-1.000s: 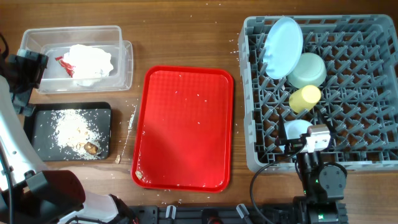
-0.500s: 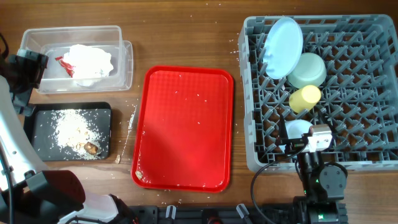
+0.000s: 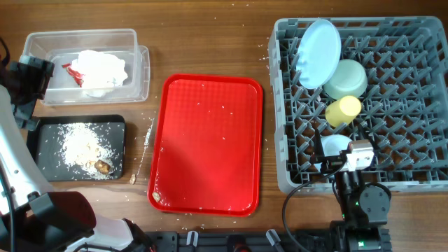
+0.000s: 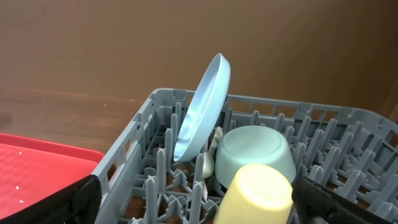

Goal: Sort waste into correct bins and load items into the dishwasher rack

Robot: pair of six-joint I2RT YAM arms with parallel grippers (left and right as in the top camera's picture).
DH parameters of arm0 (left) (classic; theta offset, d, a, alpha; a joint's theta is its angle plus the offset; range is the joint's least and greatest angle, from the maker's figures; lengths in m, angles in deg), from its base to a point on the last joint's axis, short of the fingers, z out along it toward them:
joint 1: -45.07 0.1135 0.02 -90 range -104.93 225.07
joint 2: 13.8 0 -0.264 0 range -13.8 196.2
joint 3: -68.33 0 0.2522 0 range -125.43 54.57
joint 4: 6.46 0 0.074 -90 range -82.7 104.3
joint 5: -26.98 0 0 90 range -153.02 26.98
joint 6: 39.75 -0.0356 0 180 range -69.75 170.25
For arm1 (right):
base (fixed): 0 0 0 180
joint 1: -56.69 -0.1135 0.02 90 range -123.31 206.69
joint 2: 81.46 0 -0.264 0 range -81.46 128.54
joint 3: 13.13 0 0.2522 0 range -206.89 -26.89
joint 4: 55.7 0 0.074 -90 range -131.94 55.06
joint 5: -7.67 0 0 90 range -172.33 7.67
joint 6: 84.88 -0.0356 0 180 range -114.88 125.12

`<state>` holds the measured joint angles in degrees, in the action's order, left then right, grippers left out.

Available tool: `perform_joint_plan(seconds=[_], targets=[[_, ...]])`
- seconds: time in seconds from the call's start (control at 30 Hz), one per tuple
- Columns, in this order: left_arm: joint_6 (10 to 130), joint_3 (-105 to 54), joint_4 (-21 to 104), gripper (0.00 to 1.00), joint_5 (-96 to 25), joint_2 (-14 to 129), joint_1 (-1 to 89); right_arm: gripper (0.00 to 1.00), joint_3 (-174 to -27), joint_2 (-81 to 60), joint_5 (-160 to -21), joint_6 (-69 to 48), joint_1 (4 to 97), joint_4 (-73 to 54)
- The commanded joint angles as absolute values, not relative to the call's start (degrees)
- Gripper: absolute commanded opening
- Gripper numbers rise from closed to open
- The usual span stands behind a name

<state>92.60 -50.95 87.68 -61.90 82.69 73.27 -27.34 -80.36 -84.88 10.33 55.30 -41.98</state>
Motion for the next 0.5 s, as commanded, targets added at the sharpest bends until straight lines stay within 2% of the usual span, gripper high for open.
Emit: perform_joint_plan(seconds=[0.0, 0.33, 0.47], targets=[[92.3, -51.51, 87.72, 1.0, -62.68, 82.62, 73.47, 1.0, -27.19, -81.26, -85.34, 9.48, 55.65, -42.04], [92.27, -51.51, 87.78, 1.0, -64.69, 82.51, 73.47, 1.0, -27.19, -81.26, -85.34, 9.48, 55.65, -42.04], [92.3, -51.51, 91.85, 1.0, -66.14, 82.36, 73.47, 1.0, -27.19, -81.26, -85.34, 9.46, 55.65, -42.04]])
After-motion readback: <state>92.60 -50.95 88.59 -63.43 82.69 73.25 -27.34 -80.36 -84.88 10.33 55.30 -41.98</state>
